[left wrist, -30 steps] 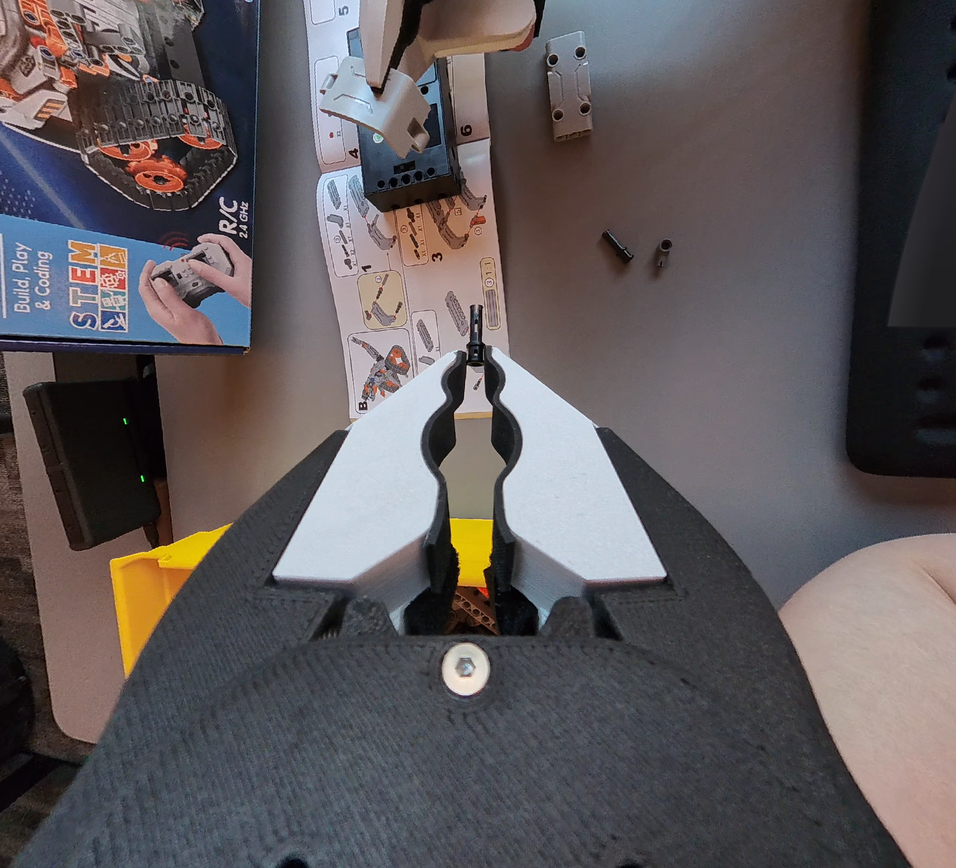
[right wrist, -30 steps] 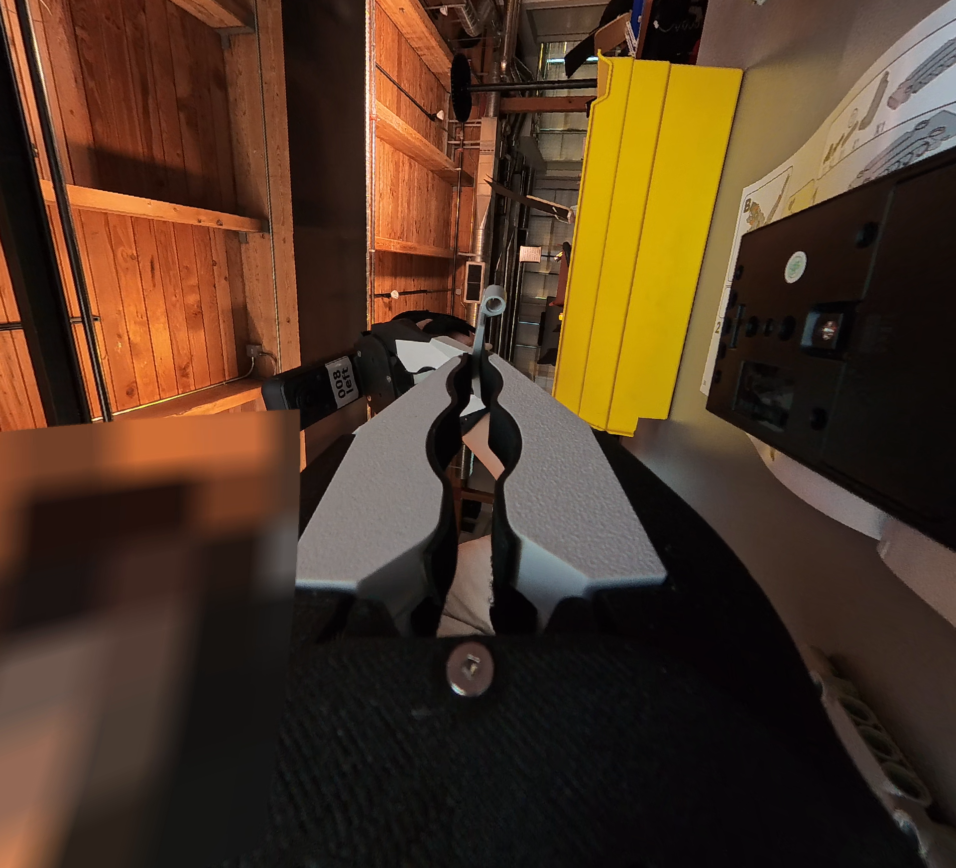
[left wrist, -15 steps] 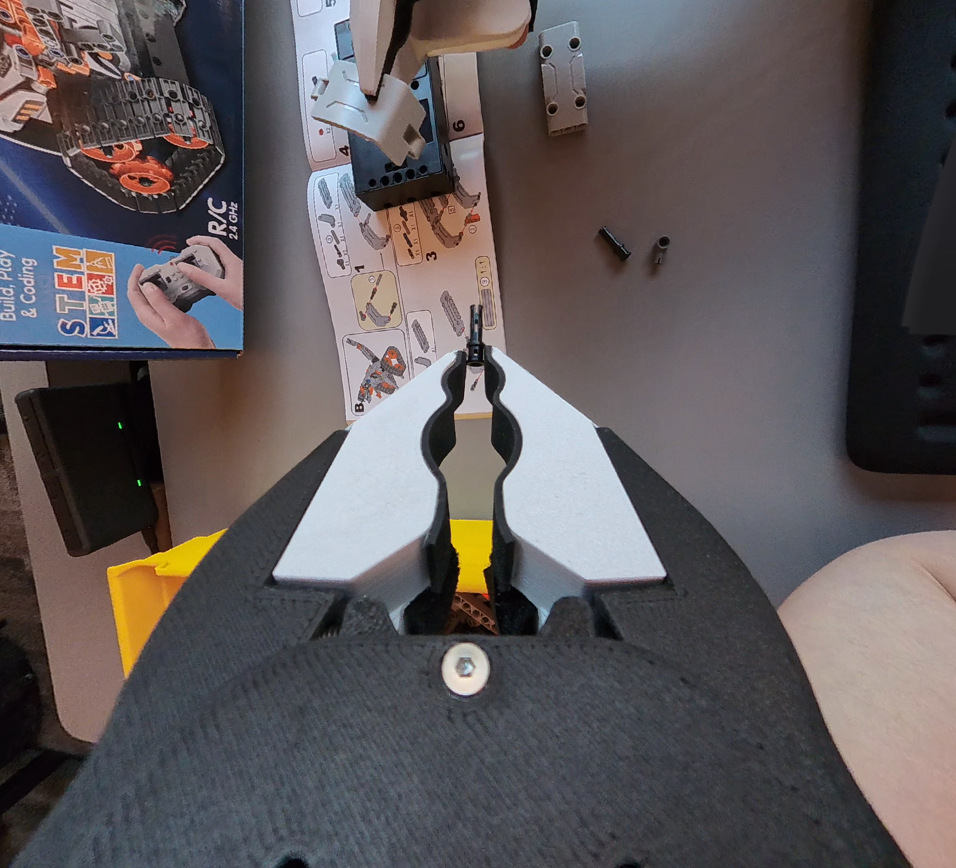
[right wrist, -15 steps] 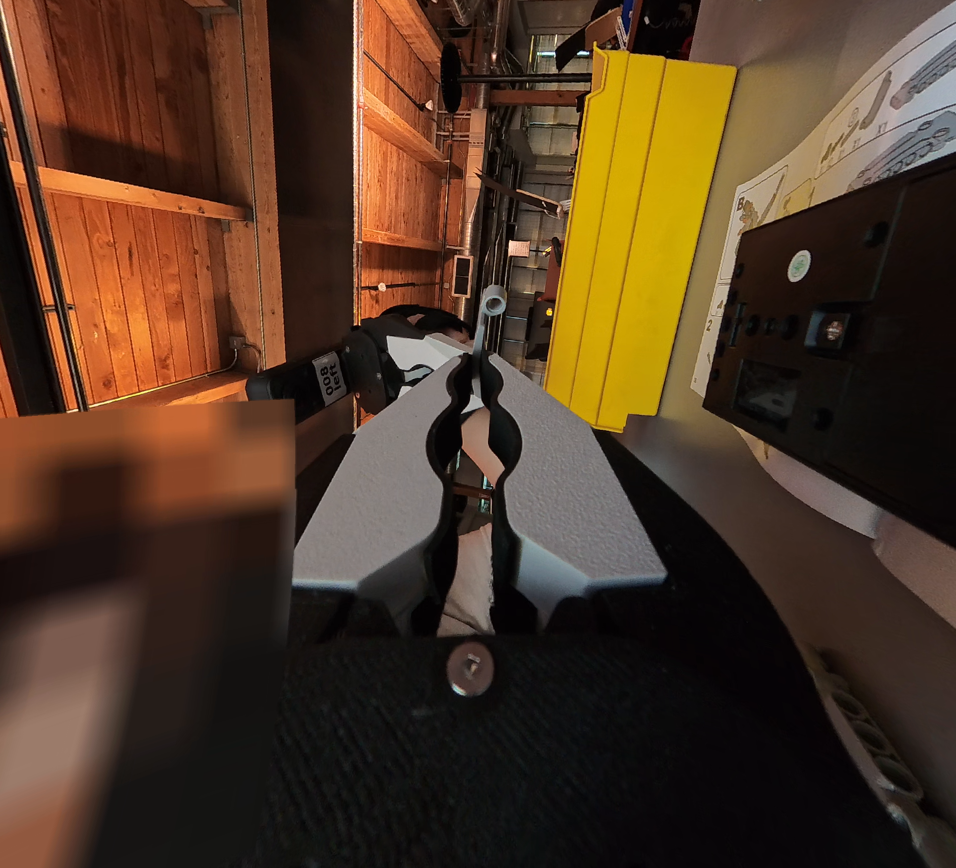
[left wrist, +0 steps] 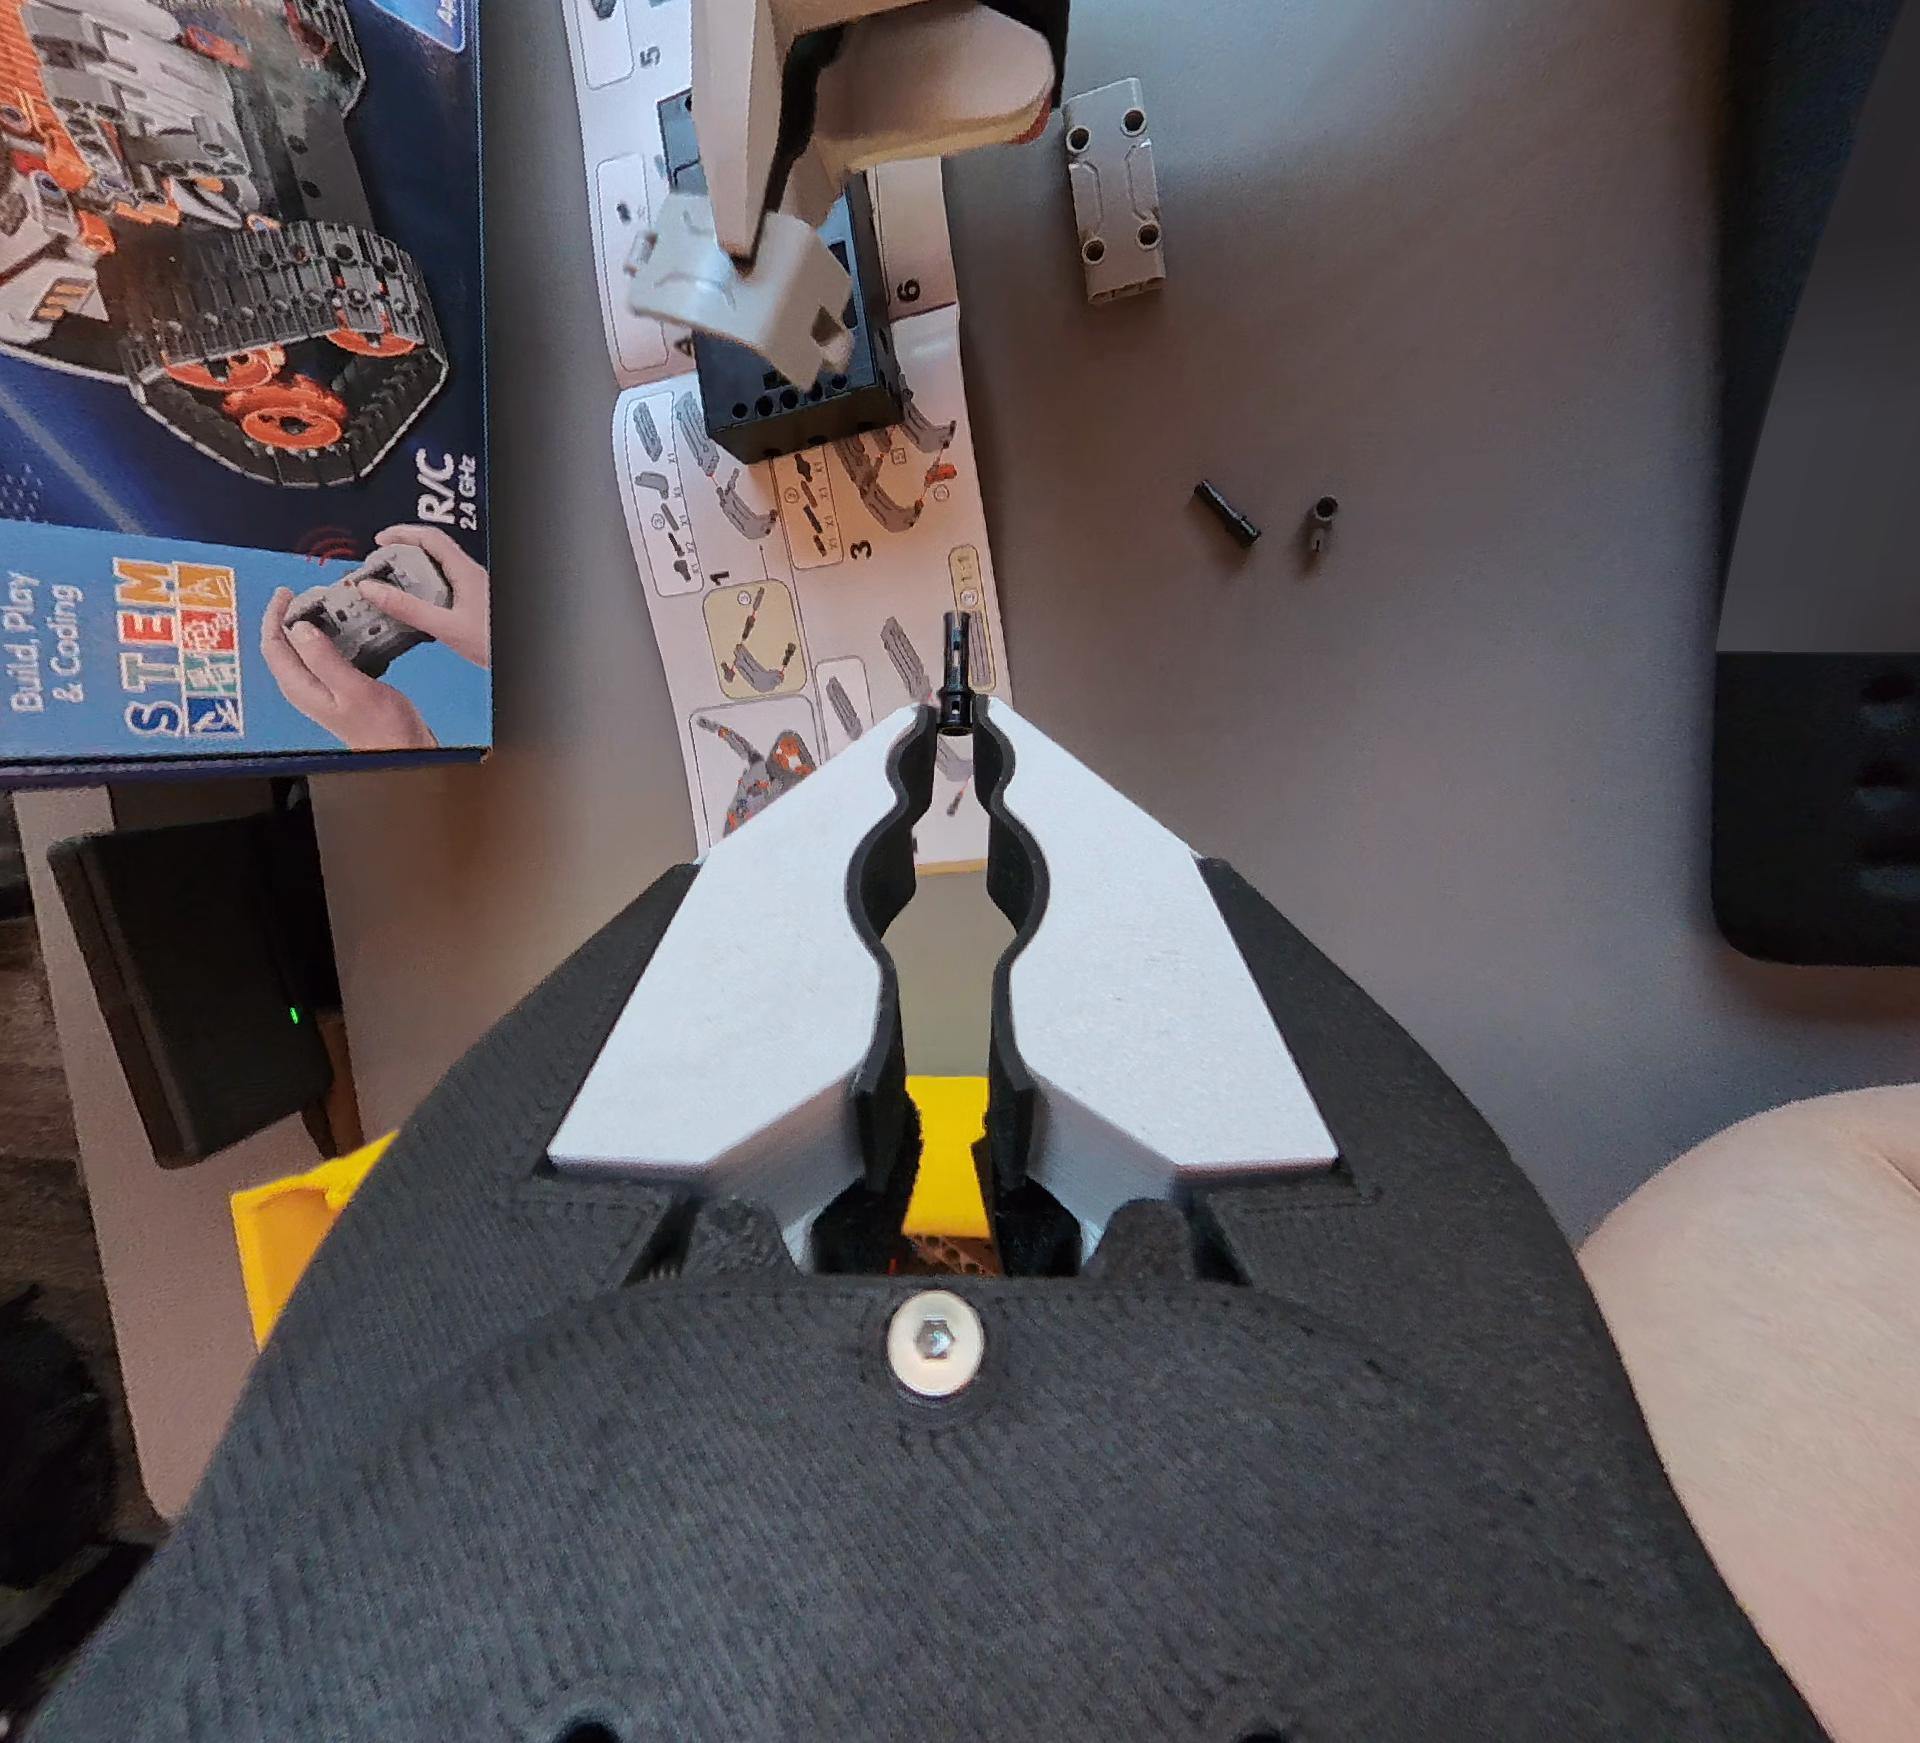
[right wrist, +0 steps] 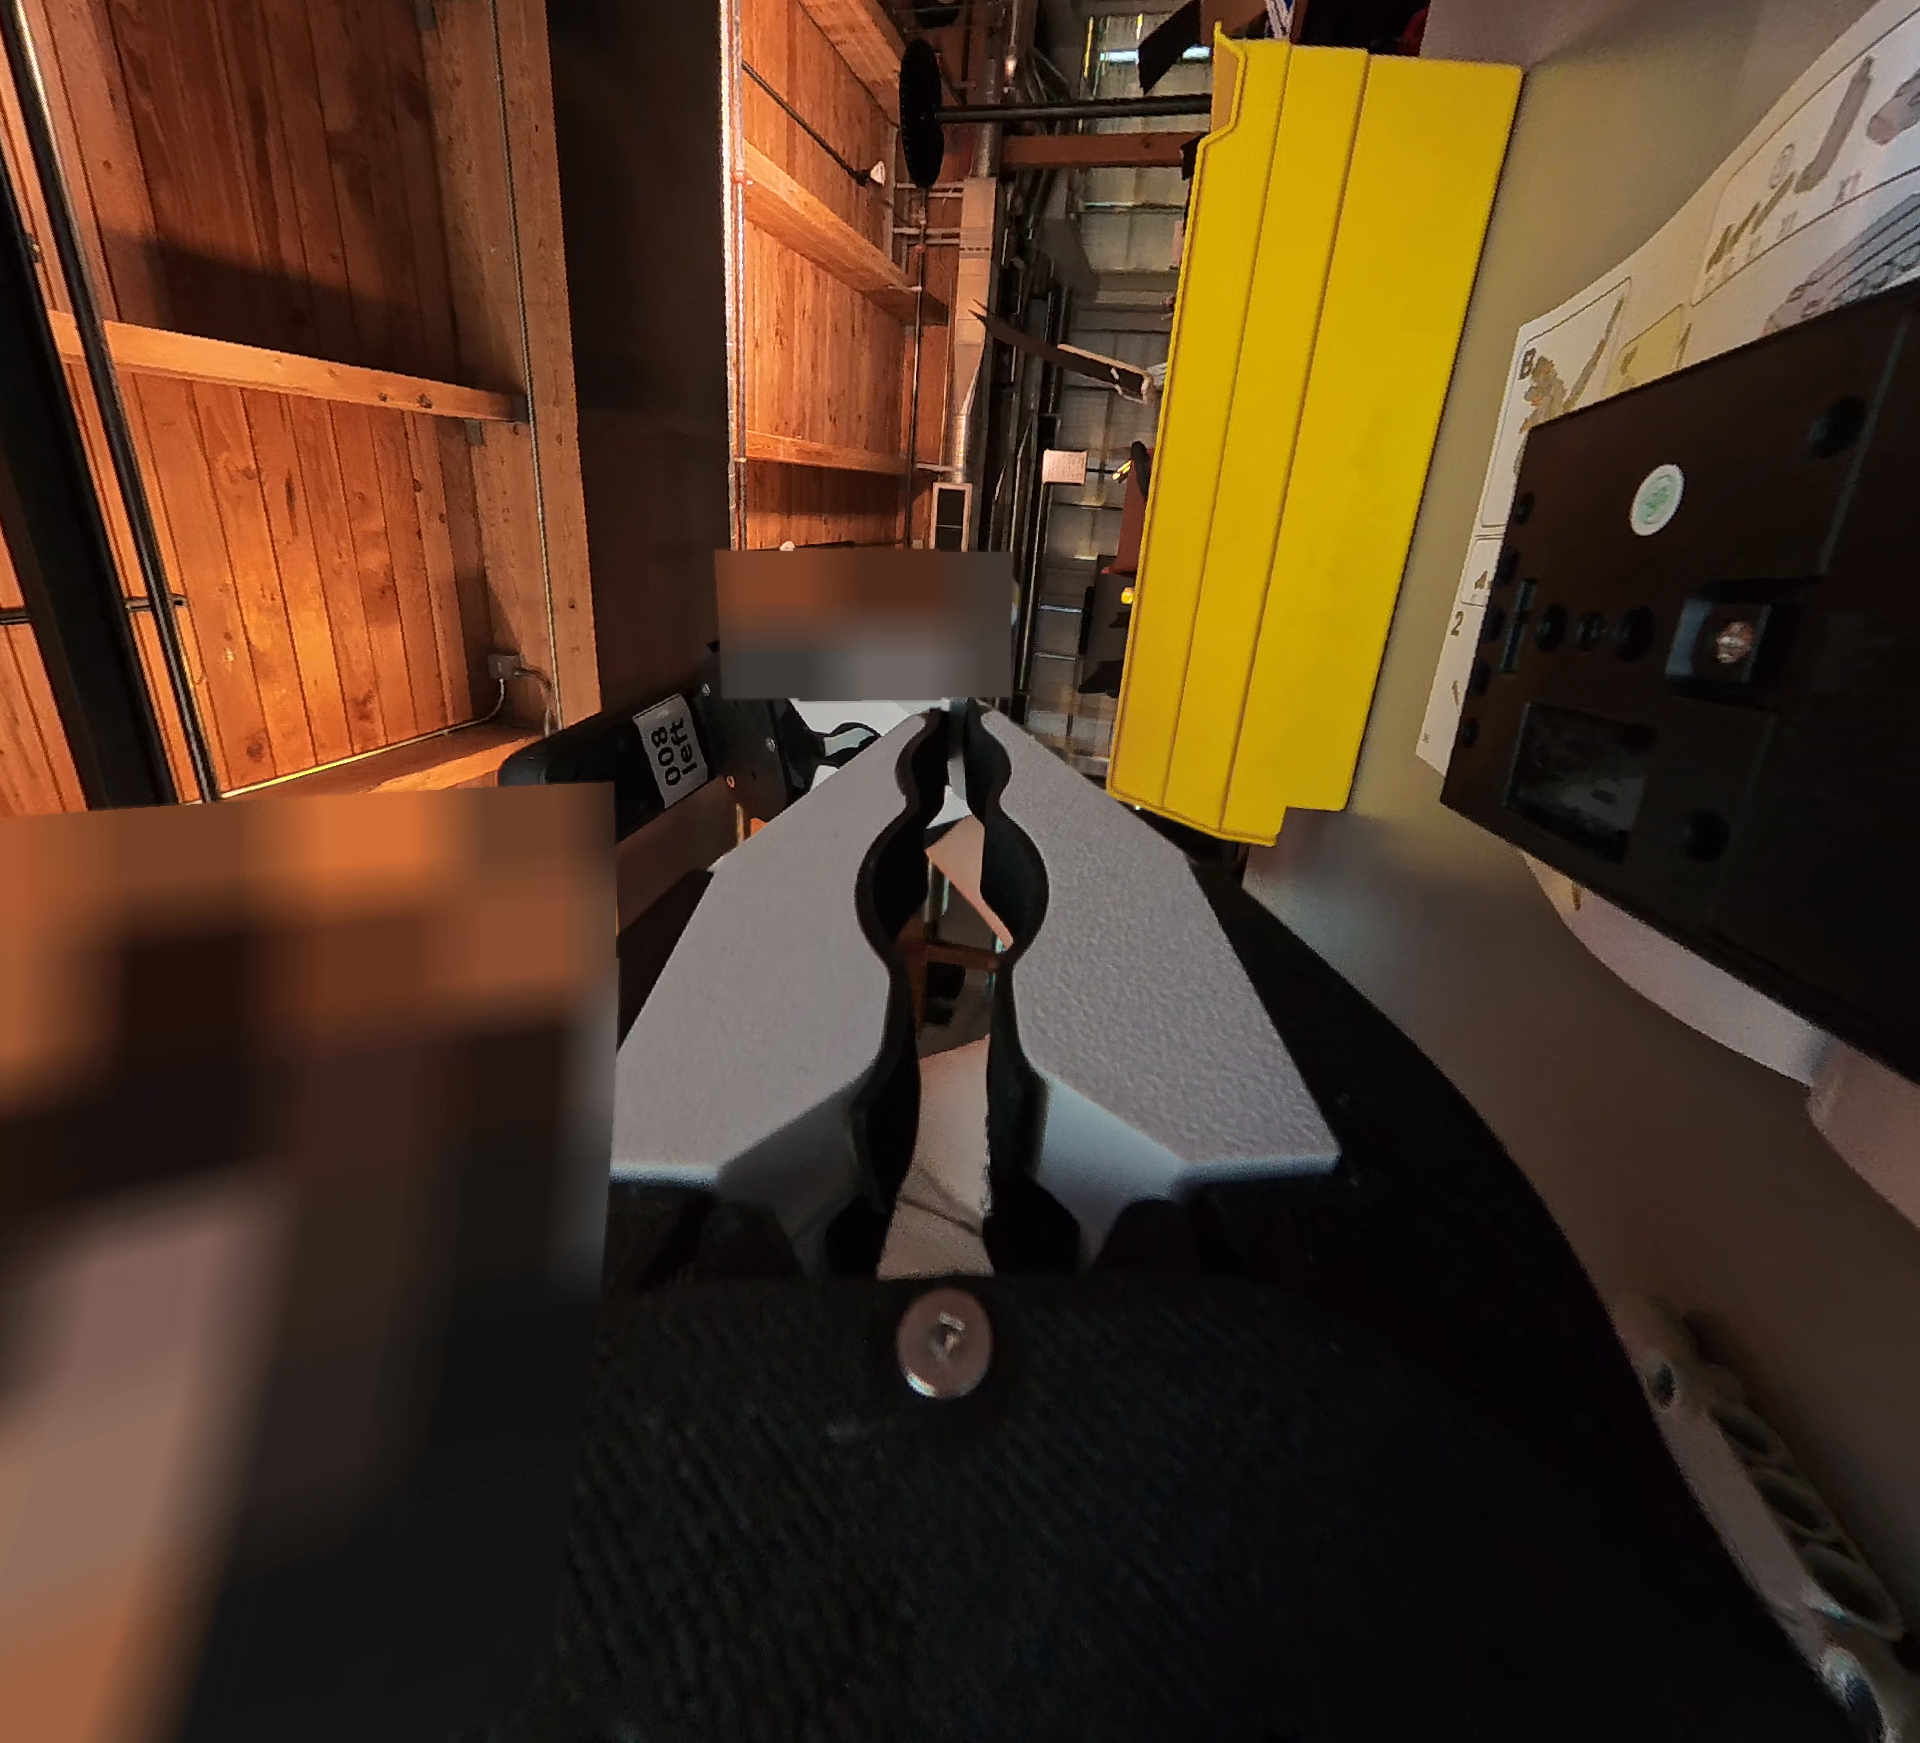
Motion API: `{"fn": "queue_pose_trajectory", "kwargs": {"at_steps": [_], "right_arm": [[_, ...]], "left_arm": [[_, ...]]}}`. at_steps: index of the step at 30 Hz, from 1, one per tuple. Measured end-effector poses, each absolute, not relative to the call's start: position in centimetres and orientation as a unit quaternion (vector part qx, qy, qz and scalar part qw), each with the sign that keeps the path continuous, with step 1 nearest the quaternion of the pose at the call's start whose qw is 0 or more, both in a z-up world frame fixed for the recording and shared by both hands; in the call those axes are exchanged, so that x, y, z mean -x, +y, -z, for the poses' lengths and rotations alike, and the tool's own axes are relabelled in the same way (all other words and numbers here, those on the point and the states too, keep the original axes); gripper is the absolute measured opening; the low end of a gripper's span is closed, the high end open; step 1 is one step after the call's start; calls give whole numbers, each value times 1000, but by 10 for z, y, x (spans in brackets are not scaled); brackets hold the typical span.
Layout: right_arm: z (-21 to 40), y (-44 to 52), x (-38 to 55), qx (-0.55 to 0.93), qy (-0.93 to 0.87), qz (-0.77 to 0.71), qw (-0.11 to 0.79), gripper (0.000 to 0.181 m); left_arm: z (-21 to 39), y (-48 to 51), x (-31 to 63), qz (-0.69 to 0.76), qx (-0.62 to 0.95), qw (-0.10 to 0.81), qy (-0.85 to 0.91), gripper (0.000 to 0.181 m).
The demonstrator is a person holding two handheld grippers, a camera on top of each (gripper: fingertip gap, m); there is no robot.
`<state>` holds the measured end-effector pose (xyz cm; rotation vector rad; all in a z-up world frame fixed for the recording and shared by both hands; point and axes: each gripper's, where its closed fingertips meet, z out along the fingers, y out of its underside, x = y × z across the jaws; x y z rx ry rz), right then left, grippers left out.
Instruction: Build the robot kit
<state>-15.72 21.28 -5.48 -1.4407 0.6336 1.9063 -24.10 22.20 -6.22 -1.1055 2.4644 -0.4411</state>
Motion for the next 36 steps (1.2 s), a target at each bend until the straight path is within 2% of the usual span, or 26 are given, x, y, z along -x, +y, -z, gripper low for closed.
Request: {"fn": "queue_pose_trajectory", "kwargs": {"at_steps": [1,36], "right_arm": [[54,212,160,551,236,-733,322,1],[50,208,189,555,217,-749,291,0]], "left_arm": [[63,219,239,160,390,199,885,5],[64,207,223,241,326,207,891,5]]}}
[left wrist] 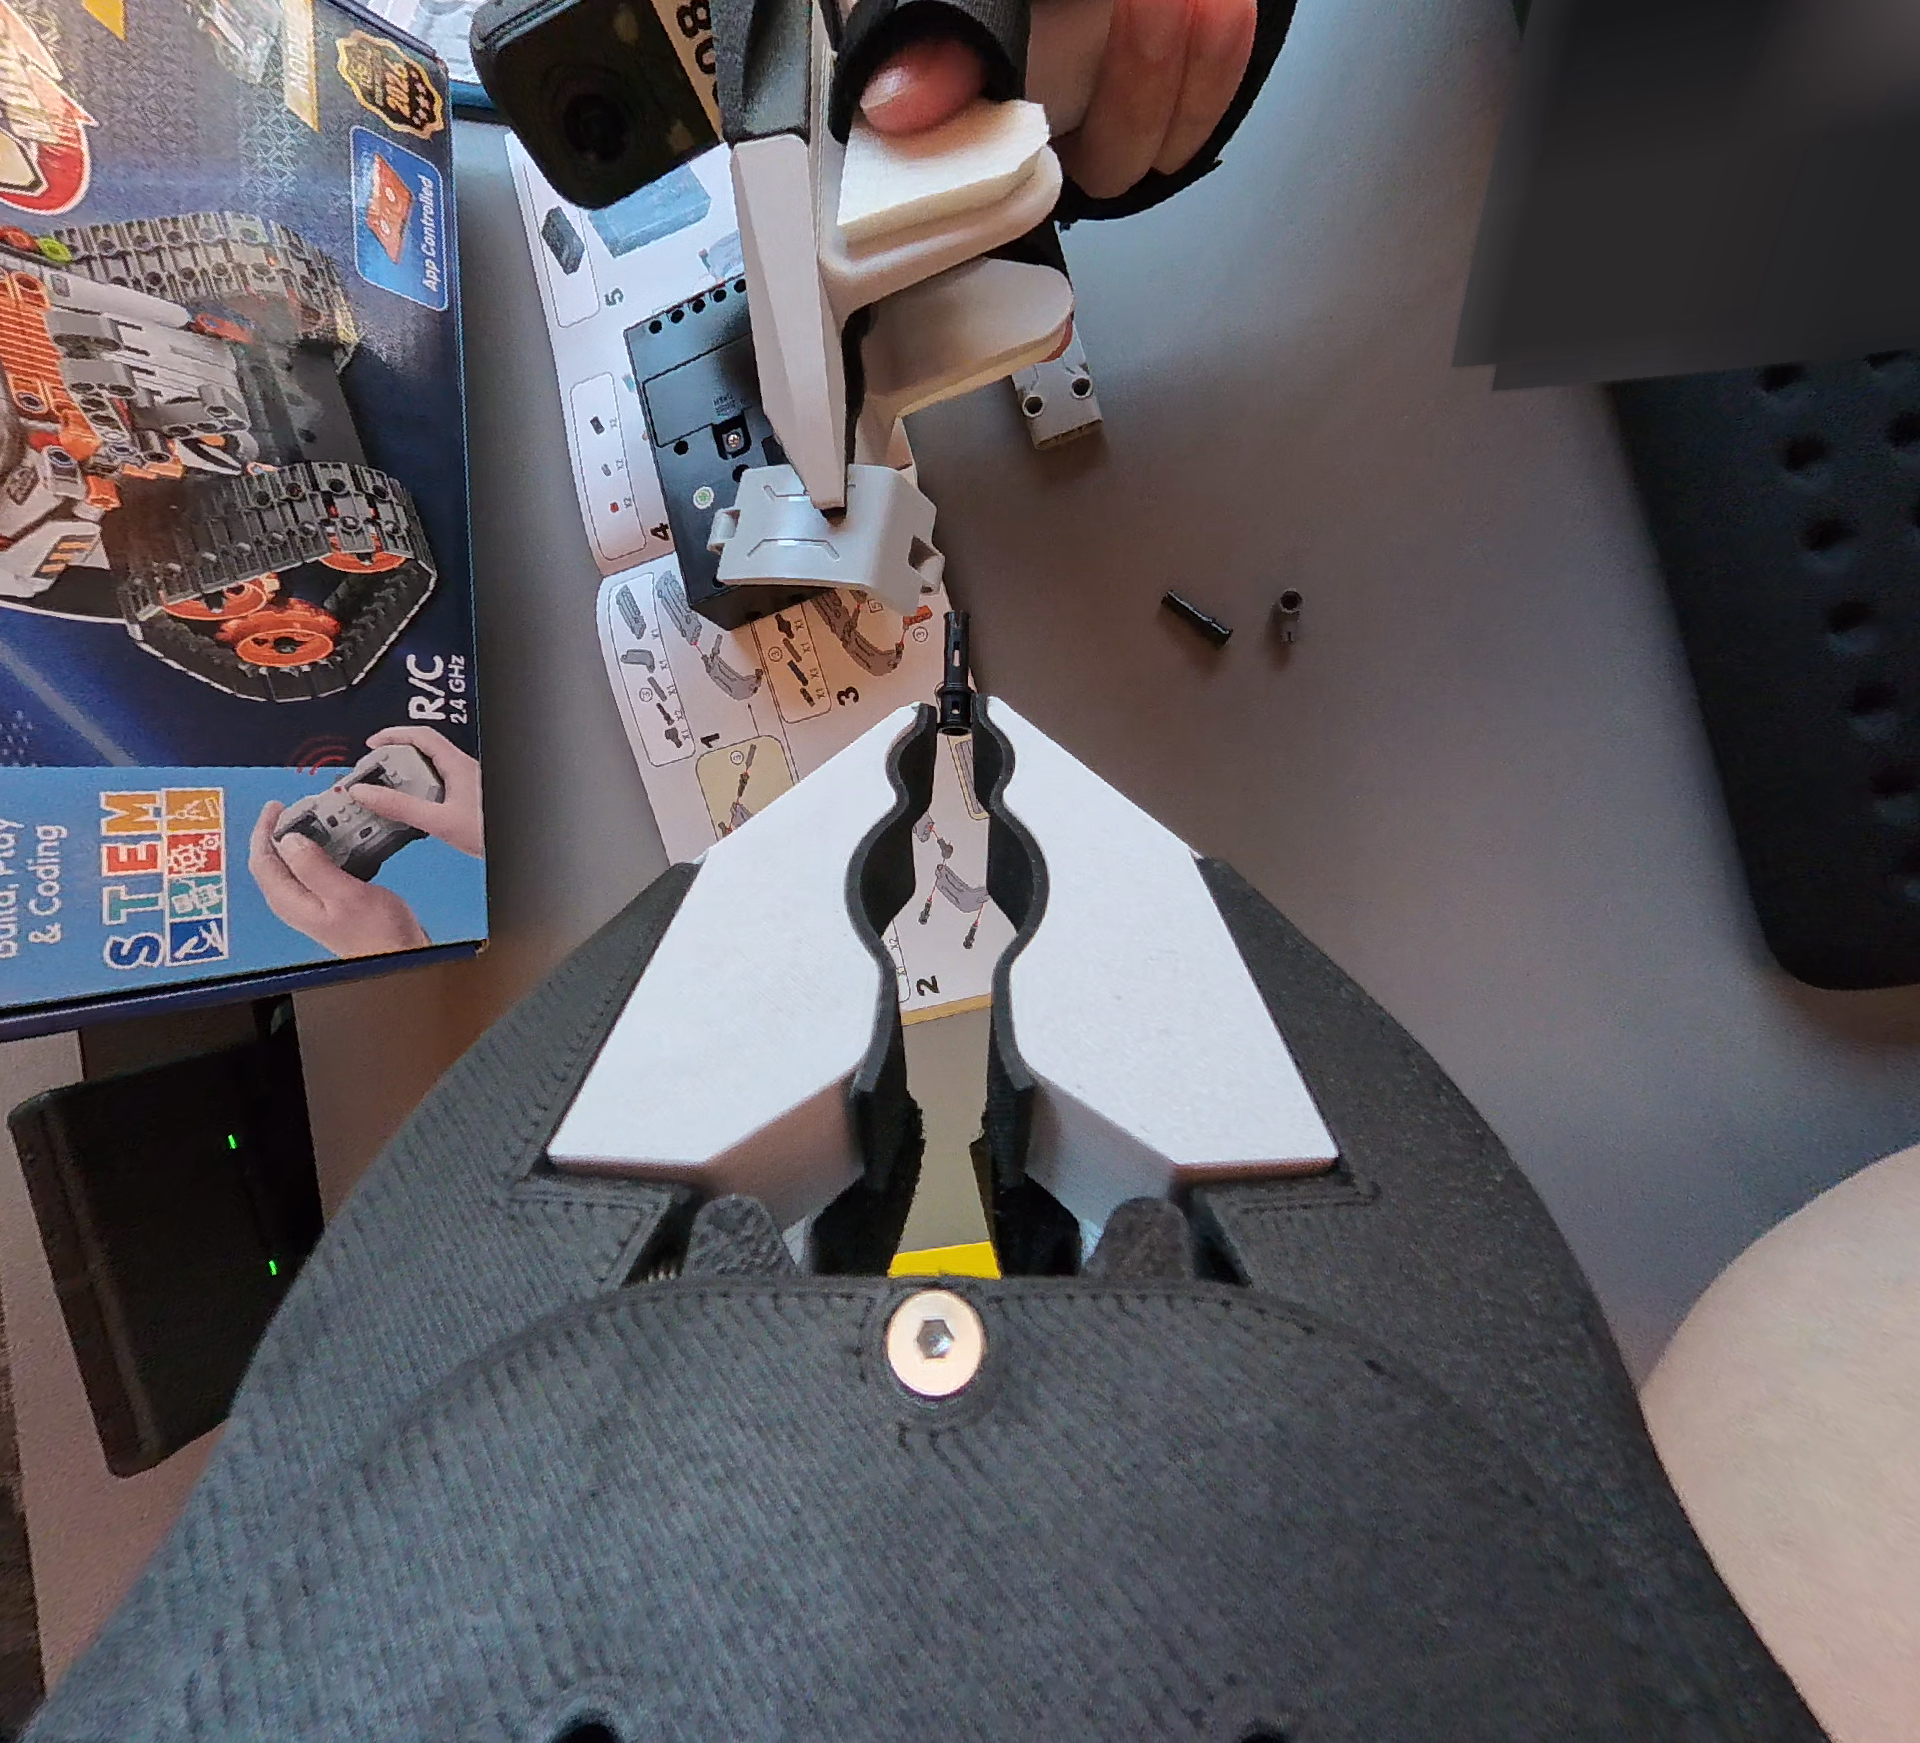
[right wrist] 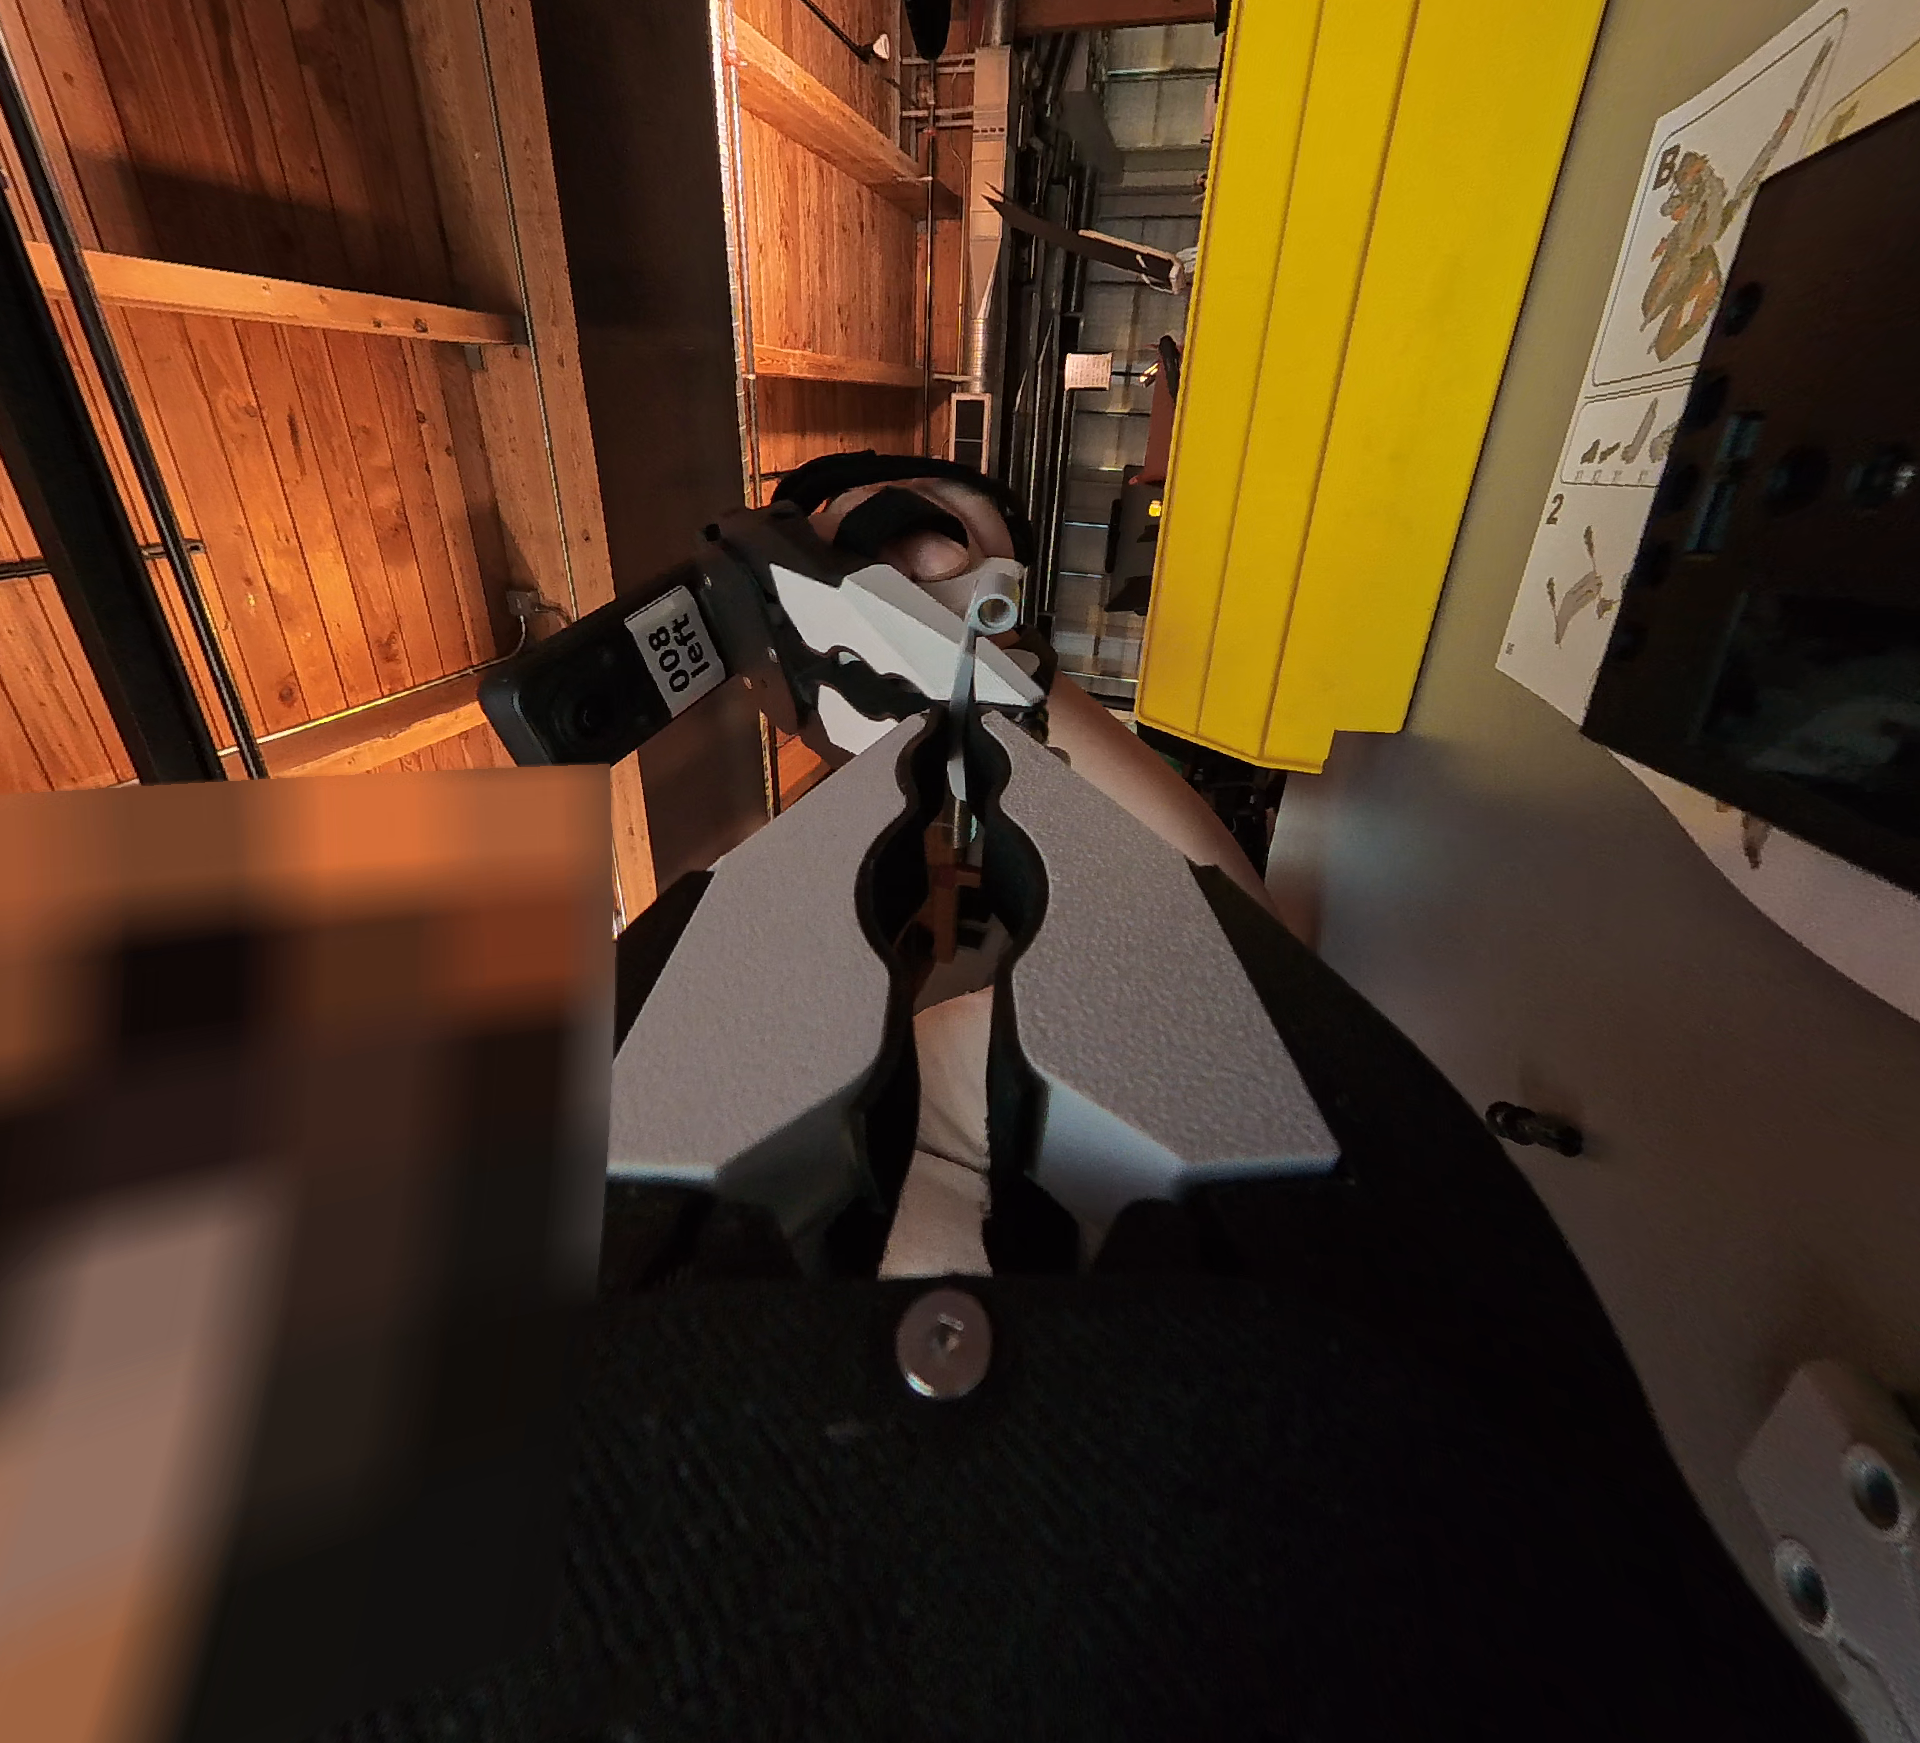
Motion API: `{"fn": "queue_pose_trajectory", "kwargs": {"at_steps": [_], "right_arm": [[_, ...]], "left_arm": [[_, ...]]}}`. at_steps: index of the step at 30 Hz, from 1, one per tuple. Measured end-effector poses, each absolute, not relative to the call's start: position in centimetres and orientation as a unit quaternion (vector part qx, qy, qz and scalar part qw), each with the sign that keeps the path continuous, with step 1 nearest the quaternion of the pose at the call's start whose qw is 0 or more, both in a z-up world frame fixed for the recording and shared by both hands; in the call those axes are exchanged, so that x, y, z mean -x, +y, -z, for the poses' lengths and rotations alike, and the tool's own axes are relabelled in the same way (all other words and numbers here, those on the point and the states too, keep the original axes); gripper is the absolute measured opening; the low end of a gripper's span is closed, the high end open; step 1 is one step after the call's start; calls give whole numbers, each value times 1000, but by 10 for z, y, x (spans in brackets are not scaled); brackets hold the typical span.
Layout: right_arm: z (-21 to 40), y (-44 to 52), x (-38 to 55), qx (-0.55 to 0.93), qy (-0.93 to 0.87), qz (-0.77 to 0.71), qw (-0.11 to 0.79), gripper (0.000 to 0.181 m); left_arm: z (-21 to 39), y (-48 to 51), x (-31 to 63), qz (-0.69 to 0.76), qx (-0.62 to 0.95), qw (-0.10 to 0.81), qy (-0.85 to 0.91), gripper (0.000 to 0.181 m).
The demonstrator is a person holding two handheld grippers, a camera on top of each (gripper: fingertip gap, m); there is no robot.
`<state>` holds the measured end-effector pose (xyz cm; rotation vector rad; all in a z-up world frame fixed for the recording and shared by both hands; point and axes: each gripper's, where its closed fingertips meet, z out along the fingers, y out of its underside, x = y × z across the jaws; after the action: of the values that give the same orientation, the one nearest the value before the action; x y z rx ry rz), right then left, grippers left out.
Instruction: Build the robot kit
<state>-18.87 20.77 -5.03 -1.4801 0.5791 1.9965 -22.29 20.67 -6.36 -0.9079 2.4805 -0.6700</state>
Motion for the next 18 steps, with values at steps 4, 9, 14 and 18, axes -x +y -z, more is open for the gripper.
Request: {"fn": "queue_pose_trajectory", "kwargs": {"at_steps": [4,9,14,18], "right_arm": [[47,207,184,549,219,-750,296,1],[48,209,175,553,225,-739,311,1],[53,211,176,539,238,-753,294,0],[52,210,180,536,236,-758,289,5]], "left_arm": [[65,215,226,228,340,208,888,5],[58,231,237,238,366,217,873,5],[57,232,239,245,365,217,871,5],[63,235,239,234,372,207,874,5]]}}
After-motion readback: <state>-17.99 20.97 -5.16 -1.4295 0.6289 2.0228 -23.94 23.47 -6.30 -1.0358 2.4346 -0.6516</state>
